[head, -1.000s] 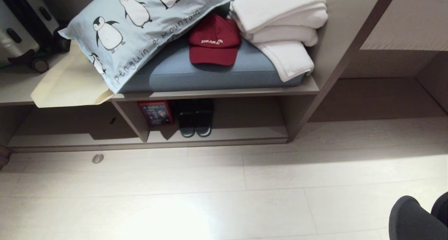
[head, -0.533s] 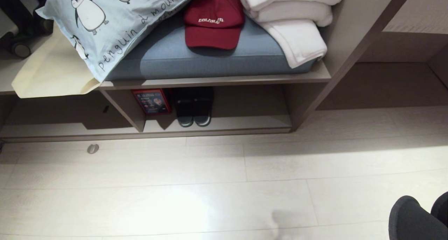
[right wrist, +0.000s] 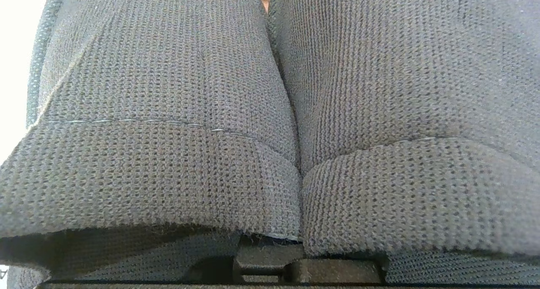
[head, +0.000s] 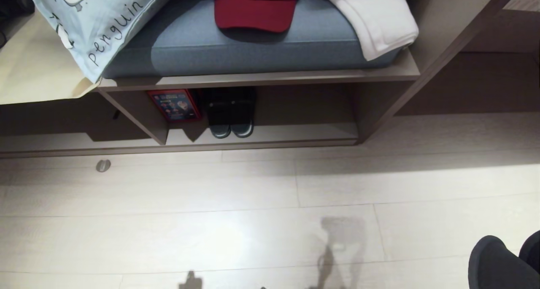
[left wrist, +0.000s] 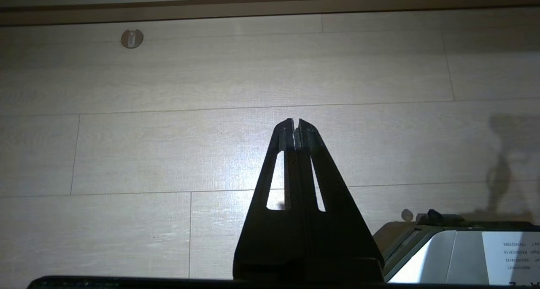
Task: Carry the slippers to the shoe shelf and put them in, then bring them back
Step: Place the slippers into the shoe cabinet
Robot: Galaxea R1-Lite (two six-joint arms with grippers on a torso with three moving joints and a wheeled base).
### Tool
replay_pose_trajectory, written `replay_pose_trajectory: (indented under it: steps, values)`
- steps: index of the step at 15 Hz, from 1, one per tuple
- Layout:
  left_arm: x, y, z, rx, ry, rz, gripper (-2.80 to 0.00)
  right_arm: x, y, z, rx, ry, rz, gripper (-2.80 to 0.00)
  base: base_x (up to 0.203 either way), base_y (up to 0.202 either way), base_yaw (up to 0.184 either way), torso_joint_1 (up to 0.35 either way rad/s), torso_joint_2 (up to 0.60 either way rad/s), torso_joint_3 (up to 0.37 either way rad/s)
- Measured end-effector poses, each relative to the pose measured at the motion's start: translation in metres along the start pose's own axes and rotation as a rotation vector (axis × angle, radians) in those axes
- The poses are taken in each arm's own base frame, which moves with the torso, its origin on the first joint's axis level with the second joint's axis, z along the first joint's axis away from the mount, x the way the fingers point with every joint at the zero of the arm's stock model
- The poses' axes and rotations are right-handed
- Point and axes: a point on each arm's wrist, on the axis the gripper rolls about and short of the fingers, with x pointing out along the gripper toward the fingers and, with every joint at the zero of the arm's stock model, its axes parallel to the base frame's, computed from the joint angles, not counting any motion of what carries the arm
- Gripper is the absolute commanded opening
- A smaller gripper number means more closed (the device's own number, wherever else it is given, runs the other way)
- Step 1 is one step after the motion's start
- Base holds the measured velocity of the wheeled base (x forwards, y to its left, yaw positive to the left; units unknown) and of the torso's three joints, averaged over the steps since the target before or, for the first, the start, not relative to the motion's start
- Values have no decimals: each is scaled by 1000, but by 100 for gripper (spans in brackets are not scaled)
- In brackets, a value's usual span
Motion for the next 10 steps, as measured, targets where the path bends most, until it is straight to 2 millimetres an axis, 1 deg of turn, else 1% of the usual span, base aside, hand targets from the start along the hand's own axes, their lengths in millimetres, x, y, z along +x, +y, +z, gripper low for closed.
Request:
replay_pose_trajectory:
  steps: [10]
  values:
    - [0, 0, 0, 0, 0, 1, -280, 0, 0, 0, 0, 0, 0, -280, 0, 0, 0, 3, 5, -197]
